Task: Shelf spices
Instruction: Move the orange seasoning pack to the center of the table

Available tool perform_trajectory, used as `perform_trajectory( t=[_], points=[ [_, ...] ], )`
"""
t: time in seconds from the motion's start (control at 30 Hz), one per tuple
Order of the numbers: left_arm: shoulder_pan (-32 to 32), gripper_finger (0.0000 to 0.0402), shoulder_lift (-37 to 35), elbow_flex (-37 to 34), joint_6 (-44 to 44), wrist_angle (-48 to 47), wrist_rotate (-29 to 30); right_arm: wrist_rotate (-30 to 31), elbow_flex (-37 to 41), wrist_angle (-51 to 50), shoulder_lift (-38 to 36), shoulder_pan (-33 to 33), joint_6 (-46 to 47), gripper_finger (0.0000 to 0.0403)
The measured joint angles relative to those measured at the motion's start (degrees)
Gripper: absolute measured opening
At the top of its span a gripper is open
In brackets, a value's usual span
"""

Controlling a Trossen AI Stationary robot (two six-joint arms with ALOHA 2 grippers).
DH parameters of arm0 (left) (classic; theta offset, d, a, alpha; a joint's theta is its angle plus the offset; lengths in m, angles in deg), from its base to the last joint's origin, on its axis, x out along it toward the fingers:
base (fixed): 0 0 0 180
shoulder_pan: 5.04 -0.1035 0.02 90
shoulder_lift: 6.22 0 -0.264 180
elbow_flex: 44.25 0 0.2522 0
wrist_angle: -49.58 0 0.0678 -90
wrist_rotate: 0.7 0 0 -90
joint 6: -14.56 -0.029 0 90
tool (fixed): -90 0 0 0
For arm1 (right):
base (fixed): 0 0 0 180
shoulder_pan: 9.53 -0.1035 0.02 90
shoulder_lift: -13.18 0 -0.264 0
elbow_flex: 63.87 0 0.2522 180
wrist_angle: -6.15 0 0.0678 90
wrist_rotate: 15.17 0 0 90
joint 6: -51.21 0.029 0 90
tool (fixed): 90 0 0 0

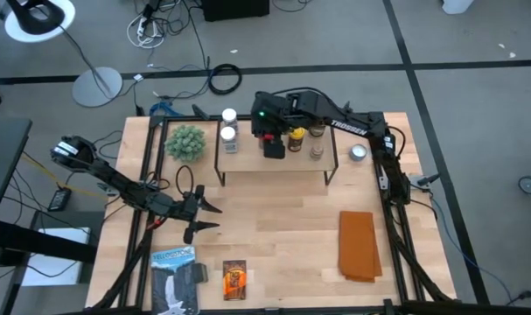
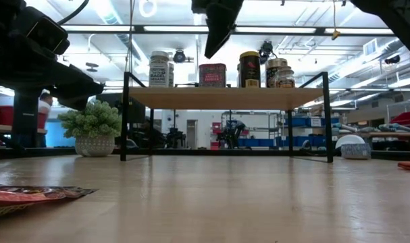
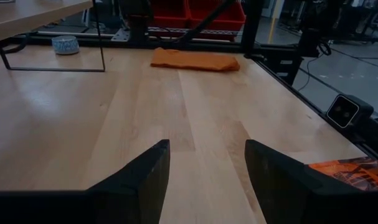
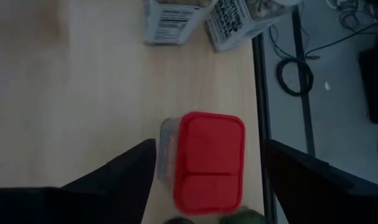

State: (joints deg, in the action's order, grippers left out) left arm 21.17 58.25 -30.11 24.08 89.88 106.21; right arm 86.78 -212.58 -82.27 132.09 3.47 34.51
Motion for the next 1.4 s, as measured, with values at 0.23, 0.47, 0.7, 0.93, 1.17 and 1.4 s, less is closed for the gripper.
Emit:
perform_trajectory(
  t=[0.23, 0.47, 0.7, 0.93, 1.17, 1.4],
  points=[
    [0.0, 0.0214, 0.0, 0.0, -0.1, -0.5, 0.0, 1.0, 0.0, -1.6, -4.0, -4.5, 2.4, 0.0265],
    [0.0, 0.0214, 0.0, 0.0, -0.1, -0.6, 0.0, 1.5, -0.1, -2.8, -6.6, -13.5, 12.9, 0.0135],
    [0.0, 0.0214, 0.0, 0.0, -0.4, -1.2, 0.0, 3.8, 4.2, -0.8, -4.7, -24.6, 18.4, 0.0013],
    [0.0, 0.0214, 0.0, 0.1, -0.5, -0.9, 0.0, 4.4, 20.0, 18.1, -4.7, -30.9, 21.7, 0.0004],
    [0.0, 0.0214, 0.0, 0.2, -0.4, -0.8, 0.0, -0.1, 33.5, 43.6, -4.5, -31.6, 15.9, 0.0005],
    [0.0, 0.0214, 0.0, 0.3, -0.2, -1.1, 0.2, -1.6, 35.1, 54.6, -4.7, -32.7, 6.7, 0.0007]
  ],
)
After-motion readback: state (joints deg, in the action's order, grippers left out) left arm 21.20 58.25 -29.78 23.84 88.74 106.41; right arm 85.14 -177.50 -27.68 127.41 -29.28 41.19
